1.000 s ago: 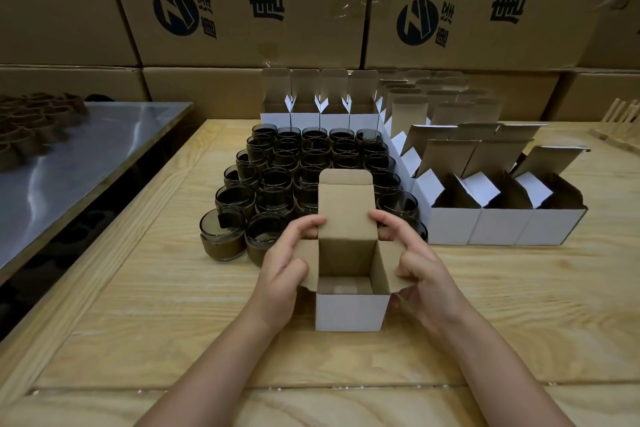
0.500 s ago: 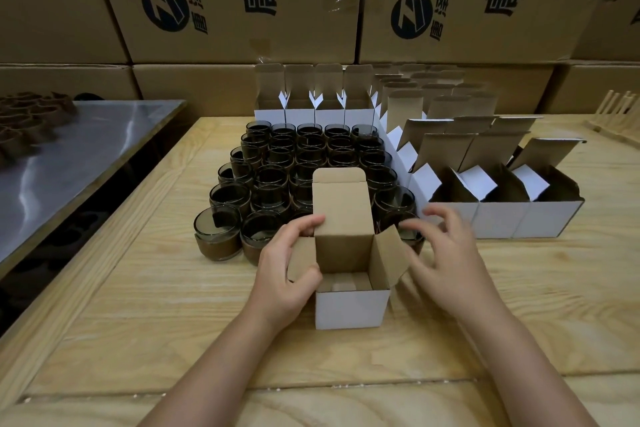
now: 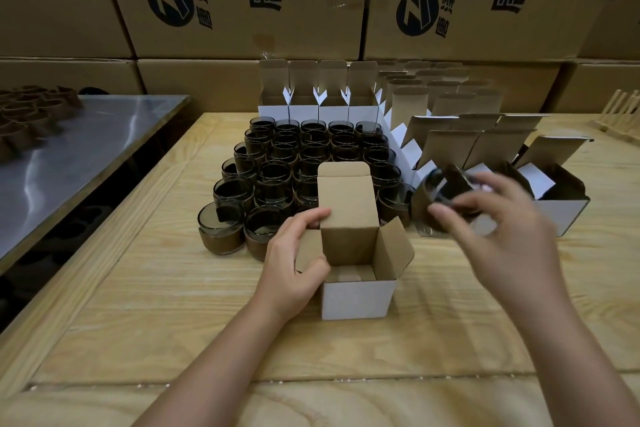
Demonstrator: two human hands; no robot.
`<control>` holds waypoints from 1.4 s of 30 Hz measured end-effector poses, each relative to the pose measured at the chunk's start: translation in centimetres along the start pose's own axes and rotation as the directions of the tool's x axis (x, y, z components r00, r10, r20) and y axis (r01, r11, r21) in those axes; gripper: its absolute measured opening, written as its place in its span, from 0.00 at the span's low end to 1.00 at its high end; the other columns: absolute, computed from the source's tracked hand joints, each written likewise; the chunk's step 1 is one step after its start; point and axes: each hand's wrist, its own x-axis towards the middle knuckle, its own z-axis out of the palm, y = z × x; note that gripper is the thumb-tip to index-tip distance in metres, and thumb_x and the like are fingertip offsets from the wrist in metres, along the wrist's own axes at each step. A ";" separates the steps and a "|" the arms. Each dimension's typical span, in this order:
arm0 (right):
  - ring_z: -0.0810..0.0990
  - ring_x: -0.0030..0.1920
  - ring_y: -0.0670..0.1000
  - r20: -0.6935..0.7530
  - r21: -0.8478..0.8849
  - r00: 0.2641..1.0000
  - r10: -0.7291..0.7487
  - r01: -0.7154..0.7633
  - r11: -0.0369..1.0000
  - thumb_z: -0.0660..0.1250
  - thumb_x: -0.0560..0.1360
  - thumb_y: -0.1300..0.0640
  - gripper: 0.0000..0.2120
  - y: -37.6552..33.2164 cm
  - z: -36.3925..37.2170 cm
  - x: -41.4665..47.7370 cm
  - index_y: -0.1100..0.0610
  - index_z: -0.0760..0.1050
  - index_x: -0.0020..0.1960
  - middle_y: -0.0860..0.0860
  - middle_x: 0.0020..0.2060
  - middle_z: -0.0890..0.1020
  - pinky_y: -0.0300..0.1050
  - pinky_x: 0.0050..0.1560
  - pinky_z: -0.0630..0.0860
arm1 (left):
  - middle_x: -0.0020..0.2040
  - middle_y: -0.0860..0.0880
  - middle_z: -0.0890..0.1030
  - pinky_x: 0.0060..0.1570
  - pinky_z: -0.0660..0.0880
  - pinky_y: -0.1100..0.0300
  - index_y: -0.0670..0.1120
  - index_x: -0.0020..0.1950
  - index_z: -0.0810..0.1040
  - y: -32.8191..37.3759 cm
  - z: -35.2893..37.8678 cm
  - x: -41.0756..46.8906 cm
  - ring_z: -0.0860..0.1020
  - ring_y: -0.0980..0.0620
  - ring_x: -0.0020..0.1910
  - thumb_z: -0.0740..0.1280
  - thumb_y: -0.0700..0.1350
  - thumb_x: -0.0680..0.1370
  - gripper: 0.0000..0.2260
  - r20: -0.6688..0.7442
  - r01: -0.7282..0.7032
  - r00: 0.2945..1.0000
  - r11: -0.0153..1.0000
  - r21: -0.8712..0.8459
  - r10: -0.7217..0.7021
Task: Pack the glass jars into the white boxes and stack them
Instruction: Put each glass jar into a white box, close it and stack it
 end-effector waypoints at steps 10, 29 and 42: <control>0.76 0.58 0.45 0.500 0.189 0.853 -0.146 0.058 0.980 0.72 0.66 0.44 0.06 -5.5 1.9 0.7 0.45 0.78 0.35 0.43 0.58 0.77 0.50 0.60 0.74 | 0.55 0.47 0.79 0.55 0.75 0.49 0.48 0.63 0.74 -0.4 -0.1 0.2 0.76 0.49 0.56 0.60 0.52 0.66 0.25 -0.010 -0.038 0.999 0.999 0.033 0.039; 0.64 0.62 0.46 0.571 -0.048 0.772 -0.278 0.370 0.928 0.62 0.75 0.44 0.16 -2.3 4.2 -2.1 0.53 0.83 0.44 0.44 0.66 0.70 0.38 0.58 0.60 | 0.52 0.56 0.75 0.53 0.68 0.69 0.48 0.64 0.73 -0.7 0.6 0.1 0.72 0.58 0.53 0.56 0.50 0.65 0.27 -0.055 -0.094 0.994 0.994 0.062 0.097; 0.72 0.65 0.46 0.286 0.524 0.944 -0.163 -0.012 0.852 0.56 0.76 0.53 0.14 -0.9 4.7 -2.4 0.51 0.80 0.52 0.46 0.60 0.77 0.40 0.65 0.66 | 0.54 0.56 0.76 0.59 0.71 0.53 0.55 0.65 0.71 -1.2 0.6 -0.1 0.74 0.54 0.56 0.56 0.52 0.69 0.24 -0.069 -0.073 0.995 0.997 0.030 0.074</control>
